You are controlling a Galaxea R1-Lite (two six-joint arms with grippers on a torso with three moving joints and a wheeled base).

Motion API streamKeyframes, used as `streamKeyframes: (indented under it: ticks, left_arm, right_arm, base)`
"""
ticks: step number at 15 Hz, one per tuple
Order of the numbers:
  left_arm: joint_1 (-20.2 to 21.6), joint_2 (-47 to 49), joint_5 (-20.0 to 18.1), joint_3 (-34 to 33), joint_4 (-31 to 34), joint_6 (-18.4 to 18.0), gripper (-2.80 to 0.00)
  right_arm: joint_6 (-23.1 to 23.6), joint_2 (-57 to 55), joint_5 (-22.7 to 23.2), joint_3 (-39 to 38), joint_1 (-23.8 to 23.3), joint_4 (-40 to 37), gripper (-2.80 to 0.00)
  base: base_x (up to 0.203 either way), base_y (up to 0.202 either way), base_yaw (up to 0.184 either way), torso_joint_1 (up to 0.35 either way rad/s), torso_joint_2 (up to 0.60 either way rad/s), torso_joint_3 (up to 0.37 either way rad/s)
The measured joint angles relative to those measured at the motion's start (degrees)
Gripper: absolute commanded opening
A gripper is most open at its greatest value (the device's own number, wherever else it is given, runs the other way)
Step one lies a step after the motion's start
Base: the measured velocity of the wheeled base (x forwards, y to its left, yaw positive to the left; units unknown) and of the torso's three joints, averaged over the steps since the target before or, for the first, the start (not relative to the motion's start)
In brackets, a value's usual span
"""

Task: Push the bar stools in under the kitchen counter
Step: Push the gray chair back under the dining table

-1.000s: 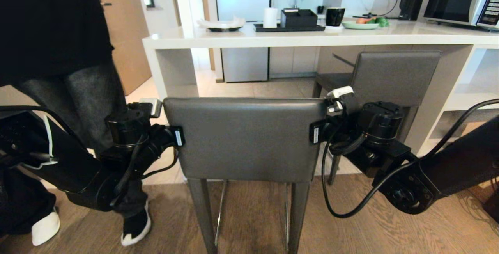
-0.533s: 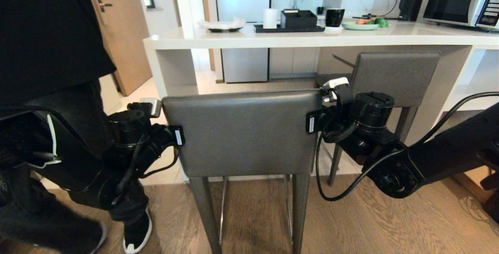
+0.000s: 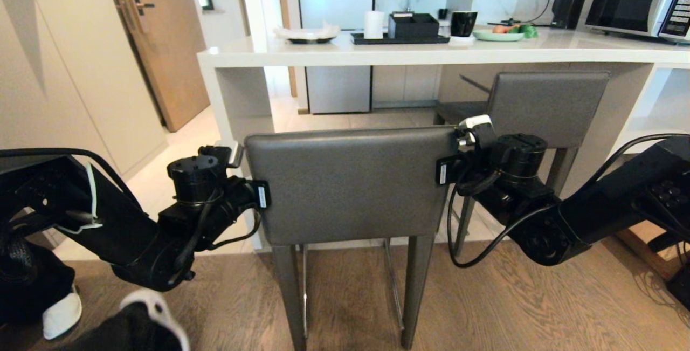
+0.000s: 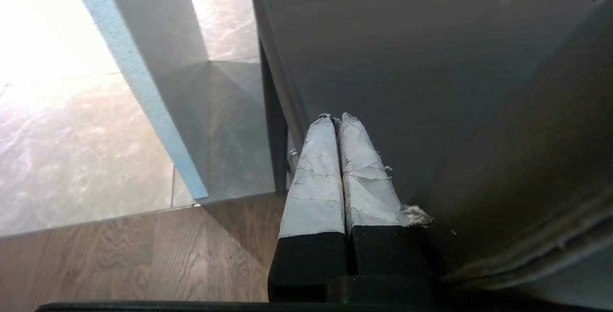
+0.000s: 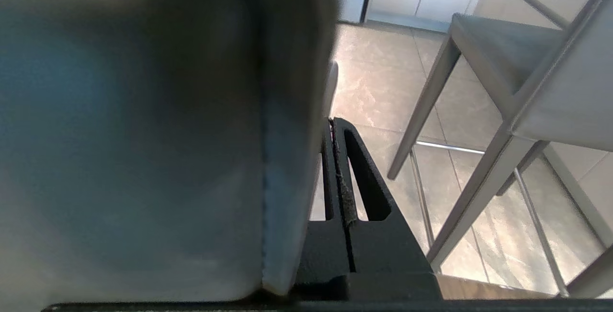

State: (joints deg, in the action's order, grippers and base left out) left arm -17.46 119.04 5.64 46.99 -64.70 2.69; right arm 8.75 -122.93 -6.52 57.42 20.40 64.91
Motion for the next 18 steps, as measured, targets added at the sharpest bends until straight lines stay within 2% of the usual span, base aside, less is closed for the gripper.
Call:
streamKeyframes:
  ticks: [7,13,18]
  left_arm:
    - [-0.92,0.51,0.36,3.23,2.18,0.06,-2.8]
    - [-0.75,2.68,0.48,15.08,12.56,-0.01,-2.8]
    - [-1.03,3.21,0.52,14.8,12.19,0.0,-2.8]
  right_arm:
    - [0.48,-1.66,-0.83,-0.19,-0.59,1.87,-2.8]
    - [1.42,-1.97,-0.78,-1.39,-0.68,2.34,-2.8]
    - [1.57,-2.78,-0.52,0.4,-1.62,1.73,-2.8]
  base:
    - [0.0,0.0,0.0,0.0,0.0,0.0]
    - [0.0,0.0,0.0,0.0,0.0,0.0]
    - [0.0,0.0,0.0,0.0,0.0,0.0]
